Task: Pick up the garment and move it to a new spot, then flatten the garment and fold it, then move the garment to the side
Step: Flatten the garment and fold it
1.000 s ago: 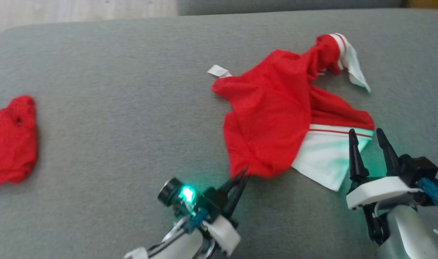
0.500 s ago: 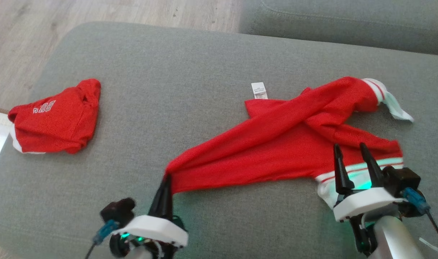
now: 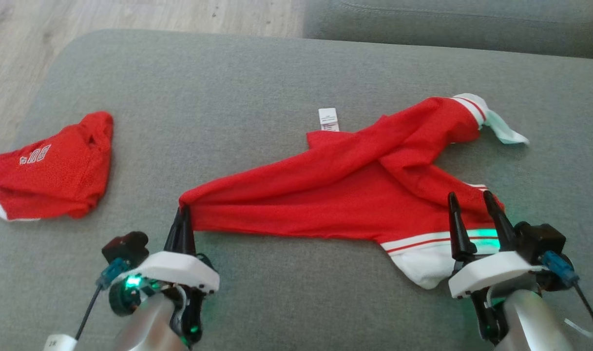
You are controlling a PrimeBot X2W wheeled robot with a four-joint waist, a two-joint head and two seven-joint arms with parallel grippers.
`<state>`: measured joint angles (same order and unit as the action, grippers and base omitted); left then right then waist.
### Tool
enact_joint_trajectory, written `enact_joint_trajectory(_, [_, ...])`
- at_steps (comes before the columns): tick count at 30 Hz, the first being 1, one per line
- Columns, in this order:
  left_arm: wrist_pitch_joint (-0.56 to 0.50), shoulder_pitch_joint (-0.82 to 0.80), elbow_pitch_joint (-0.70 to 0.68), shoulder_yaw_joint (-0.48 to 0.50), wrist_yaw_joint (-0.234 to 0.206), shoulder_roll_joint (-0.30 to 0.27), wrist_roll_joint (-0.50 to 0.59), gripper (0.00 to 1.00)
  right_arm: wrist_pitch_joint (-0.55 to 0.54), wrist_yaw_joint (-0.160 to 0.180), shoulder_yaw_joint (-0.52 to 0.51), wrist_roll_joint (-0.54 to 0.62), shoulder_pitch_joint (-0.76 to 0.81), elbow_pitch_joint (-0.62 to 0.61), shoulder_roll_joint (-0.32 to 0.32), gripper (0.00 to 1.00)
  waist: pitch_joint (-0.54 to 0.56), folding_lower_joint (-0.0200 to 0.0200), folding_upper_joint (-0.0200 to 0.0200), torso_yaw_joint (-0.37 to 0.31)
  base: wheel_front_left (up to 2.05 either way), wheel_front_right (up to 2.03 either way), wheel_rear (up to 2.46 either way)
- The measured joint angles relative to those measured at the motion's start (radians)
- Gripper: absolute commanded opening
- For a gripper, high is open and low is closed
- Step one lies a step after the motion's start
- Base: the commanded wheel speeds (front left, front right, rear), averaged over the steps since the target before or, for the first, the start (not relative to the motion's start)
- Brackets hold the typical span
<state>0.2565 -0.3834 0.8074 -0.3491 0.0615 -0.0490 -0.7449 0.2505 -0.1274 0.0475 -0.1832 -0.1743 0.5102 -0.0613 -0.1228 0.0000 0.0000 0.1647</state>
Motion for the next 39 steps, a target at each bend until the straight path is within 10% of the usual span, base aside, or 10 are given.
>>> enact_joint_trajectory(1, [0.000,-0.004,0.017,0.000,0.000,-0.004,0.022,0.00,0.000,0.000,0.000,0.000,0.000,0.000,0.000,1.00,0.002,0.0000,0.0000,-0.005,0.00,0.00,0.00])
enact_joint_trajectory(2, [0.000,-0.005,0.030,0.000,-0.003,-0.009,0.054,0.26,0.000,0.000,0.001,0.000,0.000,-0.001,0.001,1.00,0.004,0.0000,0.0000,-0.010,0.00,0.00,0.00])
enact_joint_trajectory(3, [0.000,-0.005,0.040,0.001,-0.011,-0.012,0.081,0.84,0.000,0.000,0.001,0.000,0.000,-0.002,0.001,1.00,0.007,0.0000,0.0000,-0.014,0.00,0.00,0.00])
enact_joint_trajectory(4, [0.000,-0.005,0.049,0.006,-0.021,-0.015,0.101,1.00,0.000,0.000,0.001,0.000,0.000,-0.005,0.002,1.00,0.010,0.0000,0.0000,-0.018,0.00,0.00,0.00])
enact_joint_trajectory(15, [0.000,0.234,-0.202,0.082,-0.133,-0.057,0.451,1.00,0.000,0.000,-0.010,0.025,0.063,-0.109,0.008,1.00,0.087,-0.0001,0.0000,-0.044,0.00,0.00,0.00])
enact_joint_trajectory(39, [0.000,0.410,-0.345,0.188,-0.056,-0.004,0.596,1.00,0.000,0.000,0.009,0.024,0.174,0.003,0.013,1.00,0.124,0.0000,0.0000,-0.057,0.00,0.00,0.00])
